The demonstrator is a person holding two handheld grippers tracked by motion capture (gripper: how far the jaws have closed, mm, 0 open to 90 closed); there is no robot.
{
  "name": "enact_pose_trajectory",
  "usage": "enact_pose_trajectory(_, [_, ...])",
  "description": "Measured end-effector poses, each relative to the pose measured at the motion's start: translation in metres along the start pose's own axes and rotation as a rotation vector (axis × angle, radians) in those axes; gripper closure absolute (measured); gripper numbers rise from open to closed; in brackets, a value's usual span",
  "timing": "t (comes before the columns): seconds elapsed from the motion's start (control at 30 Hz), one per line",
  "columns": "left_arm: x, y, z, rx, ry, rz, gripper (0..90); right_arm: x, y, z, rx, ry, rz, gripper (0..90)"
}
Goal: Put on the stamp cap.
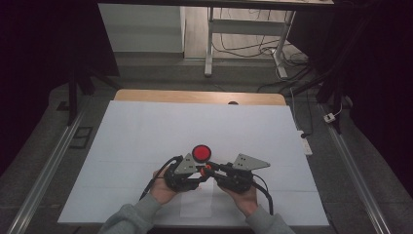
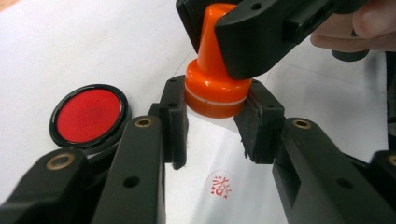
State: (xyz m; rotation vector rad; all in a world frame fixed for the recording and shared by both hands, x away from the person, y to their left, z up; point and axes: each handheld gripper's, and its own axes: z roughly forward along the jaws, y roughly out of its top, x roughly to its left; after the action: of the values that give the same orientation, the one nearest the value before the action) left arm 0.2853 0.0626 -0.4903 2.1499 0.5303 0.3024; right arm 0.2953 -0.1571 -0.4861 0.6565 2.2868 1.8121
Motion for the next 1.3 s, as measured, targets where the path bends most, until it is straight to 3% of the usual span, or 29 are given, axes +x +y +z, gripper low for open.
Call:
enact_pose_trajectory(0.73, [0.006,-0.002,-0.004,0.012,0.007,-0.047,34.0,-0.005,0.003,-0.006,-0.007,-0.016,0.002,72.4])
enact_pose_trajectory(0.97, [0.007,-0.005,-0.015,0.002,0.022,-0.074,27.3,-0.009,0.005,-0.01,-0.009,-0.033,-0.004,72.4])
enact_pose_trajectory(1.3, [0.008,-0.018,-0.044,-0.02,0.064,-0.114,22.6,-0.016,0.006,-0.017,-0.006,-0.06,-0.006,72.4])
